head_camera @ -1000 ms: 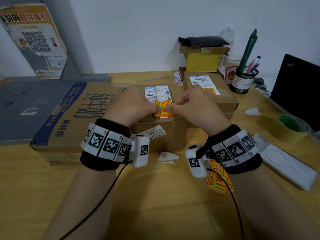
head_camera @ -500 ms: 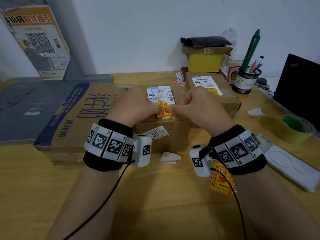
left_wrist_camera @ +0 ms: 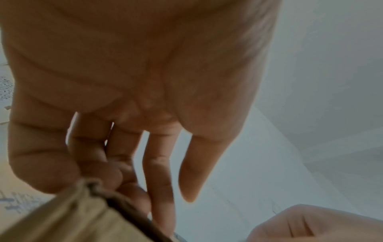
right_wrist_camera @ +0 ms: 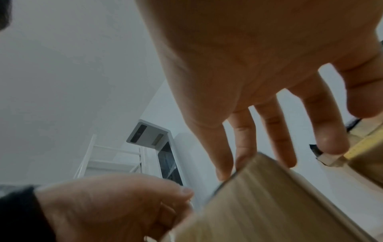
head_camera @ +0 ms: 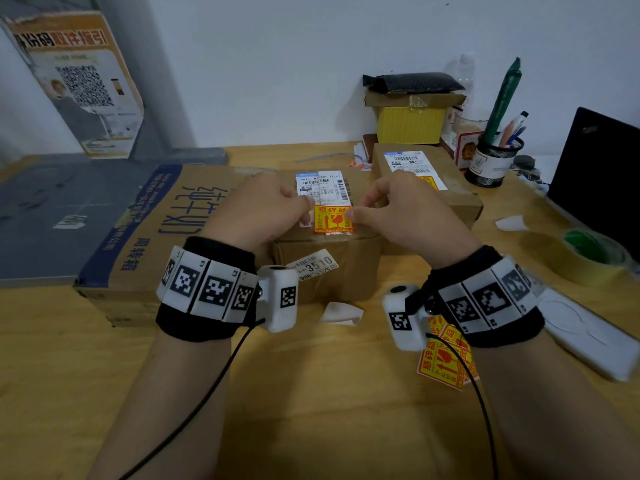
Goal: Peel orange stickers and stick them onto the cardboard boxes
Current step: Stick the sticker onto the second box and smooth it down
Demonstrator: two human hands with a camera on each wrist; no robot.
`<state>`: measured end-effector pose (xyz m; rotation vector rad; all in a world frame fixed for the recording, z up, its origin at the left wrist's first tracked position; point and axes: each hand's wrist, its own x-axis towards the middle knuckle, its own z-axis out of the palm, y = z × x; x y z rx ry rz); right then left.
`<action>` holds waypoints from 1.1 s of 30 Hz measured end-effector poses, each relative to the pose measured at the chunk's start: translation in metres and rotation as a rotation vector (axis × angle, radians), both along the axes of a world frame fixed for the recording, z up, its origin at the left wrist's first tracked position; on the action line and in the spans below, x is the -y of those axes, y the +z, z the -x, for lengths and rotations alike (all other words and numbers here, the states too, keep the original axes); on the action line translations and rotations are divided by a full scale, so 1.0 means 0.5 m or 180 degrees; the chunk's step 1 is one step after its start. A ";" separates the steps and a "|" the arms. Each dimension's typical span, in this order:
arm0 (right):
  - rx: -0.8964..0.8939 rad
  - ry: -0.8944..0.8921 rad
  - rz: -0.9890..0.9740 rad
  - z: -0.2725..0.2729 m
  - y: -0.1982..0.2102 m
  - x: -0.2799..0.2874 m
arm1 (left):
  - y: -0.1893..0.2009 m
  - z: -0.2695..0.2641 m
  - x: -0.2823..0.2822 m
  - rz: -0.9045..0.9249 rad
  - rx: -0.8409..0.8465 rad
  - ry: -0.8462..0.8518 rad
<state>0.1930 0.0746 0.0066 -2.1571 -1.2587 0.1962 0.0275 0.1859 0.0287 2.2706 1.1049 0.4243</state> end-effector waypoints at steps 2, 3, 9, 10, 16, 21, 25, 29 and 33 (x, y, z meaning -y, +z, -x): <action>-0.0042 0.0030 -0.0185 0.001 0.010 0.006 | 0.001 0.006 0.001 0.0082 0.0202 0.0003; -0.0128 0.0055 -0.0315 0.005 0.016 0.012 | 0.000 0.010 0.003 0.0126 0.0289 -0.0004; -0.0375 0.0572 -0.0416 0.050 0.017 0.047 | -0.011 0.029 0.008 0.0229 0.0547 -0.0084; -0.0430 0.0590 -0.0317 0.056 0.009 0.048 | -0.013 0.030 0.009 0.0242 0.0554 -0.0112; -0.0222 0.0518 -0.0052 0.075 -0.009 0.062 | -0.026 0.028 0.024 0.0130 0.0431 -0.0224; -0.0098 0.0448 0.0149 0.096 -0.008 0.056 | -0.029 0.027 0.023 0.0371 0.0694 -0.0140; 0.0221 0.0430 0.0453 0.120 -0.008 0.043 | -0.033 0.028 0.019 0.0588 0.0823 -0.0161; 0.0395 0.0301 0.0604 0.130 0.003 0.031 | -0.033 0.029 0.016 0.0715 0.0891 -0.0181; 0.0410 0.0234 0.0716 0.130 0.011 0.015 | -0.035 0.028 0.014 0.0718 0.0861 -0.0183</action>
